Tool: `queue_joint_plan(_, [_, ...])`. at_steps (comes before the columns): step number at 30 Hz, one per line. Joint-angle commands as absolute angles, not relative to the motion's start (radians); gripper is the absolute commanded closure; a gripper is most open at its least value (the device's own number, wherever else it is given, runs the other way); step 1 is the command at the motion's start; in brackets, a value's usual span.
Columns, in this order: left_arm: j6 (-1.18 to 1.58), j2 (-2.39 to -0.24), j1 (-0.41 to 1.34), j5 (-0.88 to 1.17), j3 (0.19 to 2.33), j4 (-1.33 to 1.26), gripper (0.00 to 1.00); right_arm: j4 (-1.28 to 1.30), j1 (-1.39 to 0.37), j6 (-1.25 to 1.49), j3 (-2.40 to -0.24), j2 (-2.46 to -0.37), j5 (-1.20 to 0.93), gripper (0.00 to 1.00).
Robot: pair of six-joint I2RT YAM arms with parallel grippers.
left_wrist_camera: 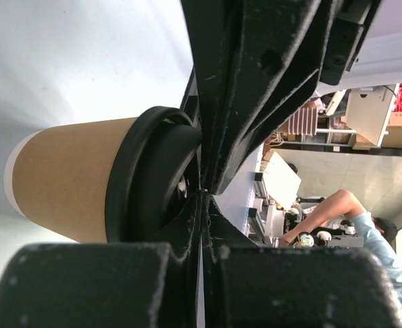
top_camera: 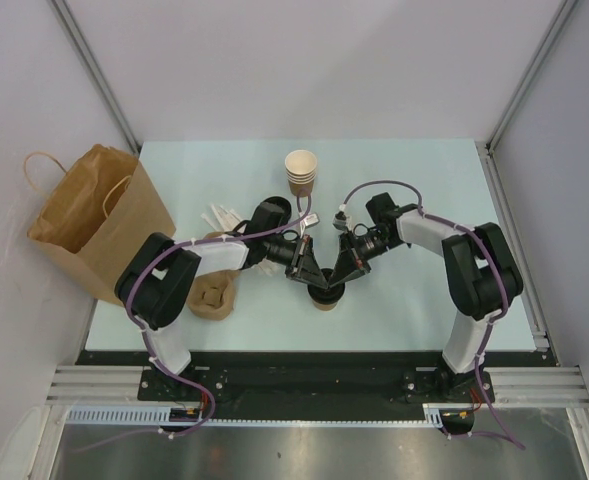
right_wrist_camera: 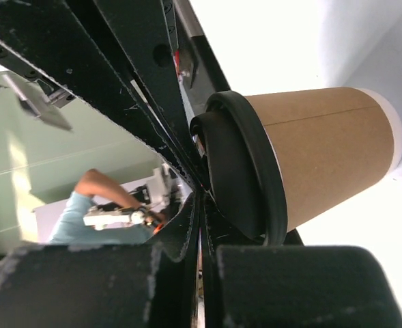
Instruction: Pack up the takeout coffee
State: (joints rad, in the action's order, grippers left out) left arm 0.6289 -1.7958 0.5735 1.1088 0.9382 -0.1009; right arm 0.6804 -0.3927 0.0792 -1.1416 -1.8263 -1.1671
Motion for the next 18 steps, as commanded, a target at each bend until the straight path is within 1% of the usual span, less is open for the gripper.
queue_joint_plan(1, [0.537, -1.867, 0.574, 0.848, 0.902, -0.022, 1.00, 0.617, -0.399, 0.055, -1.117, -1.936, -0.951, 1.00])
queue_joint_plan(11, [0.532, -1.888, 0.568, 0.828, 0.911, -0.009, 1.00, 0.606, -0.390, 0.052, -1.098, -1.965, -0.914, 1.00])
queue_joint_plan(15, [0.545, -1.873, 0.568, 0.841, 0.908, -0.028, 1.00, 0.598, -0.405, 0.048, -1.098, -1.941, -0.916, 1.00])
queue_joint_plan(18, [0.567, -1.847, 0.569, 0.891, 0.910, -0.067, 1.00, 0.598, -0.417, 0.038, -1.098, -1.901, -0.948, 1.00])
